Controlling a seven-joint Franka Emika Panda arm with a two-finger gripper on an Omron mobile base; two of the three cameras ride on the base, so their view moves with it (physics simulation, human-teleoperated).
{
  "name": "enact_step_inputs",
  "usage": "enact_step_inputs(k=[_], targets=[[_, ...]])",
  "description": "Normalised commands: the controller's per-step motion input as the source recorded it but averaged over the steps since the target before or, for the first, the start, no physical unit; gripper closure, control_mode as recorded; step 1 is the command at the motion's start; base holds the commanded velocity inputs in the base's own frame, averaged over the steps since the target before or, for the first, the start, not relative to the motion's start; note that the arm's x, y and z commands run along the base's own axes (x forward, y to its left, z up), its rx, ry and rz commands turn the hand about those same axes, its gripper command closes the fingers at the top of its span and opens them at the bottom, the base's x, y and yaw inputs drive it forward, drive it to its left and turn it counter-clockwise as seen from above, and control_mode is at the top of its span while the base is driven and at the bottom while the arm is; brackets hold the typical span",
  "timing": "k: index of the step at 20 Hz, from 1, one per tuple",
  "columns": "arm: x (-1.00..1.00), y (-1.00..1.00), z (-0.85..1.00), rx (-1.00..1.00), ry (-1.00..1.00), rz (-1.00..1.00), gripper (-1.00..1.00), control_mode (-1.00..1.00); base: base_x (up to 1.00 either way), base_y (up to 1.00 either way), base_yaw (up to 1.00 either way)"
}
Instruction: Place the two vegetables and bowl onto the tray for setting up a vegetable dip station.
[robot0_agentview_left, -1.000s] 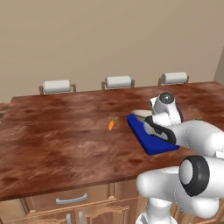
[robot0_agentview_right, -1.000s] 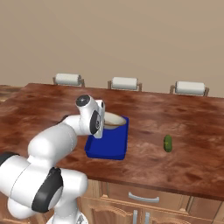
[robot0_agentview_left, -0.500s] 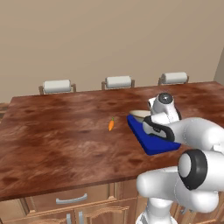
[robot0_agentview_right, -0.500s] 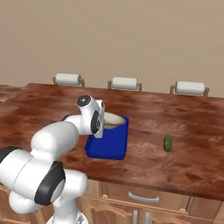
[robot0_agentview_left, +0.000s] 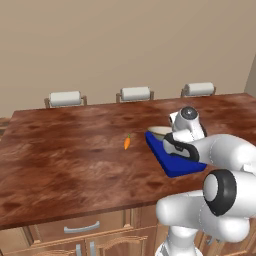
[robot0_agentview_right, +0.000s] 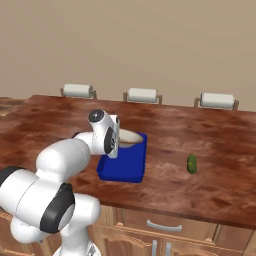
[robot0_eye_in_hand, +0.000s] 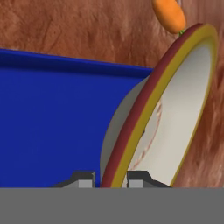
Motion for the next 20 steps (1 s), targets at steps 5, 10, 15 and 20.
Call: enact_step_inputs(k=[5,10,15,20], targets=[[0.0,0.0,0.0,0.0,-0.11,0.0,1.0,-1.0,0.0,0.0,0.0],[0.0,0.0,0.0,-0.01,-0.14,0.0,1.0,-1.0,0.0,0.0,0.0],[0.0,0.0,0.0,0.0,-0.01,0.0,1.0,-1.0,0.0,0.0,0.0],[0.06,0.0,-0.02,0.0,0.0,0.0,1.0,-1.0,0.0,0.0,0.0]])
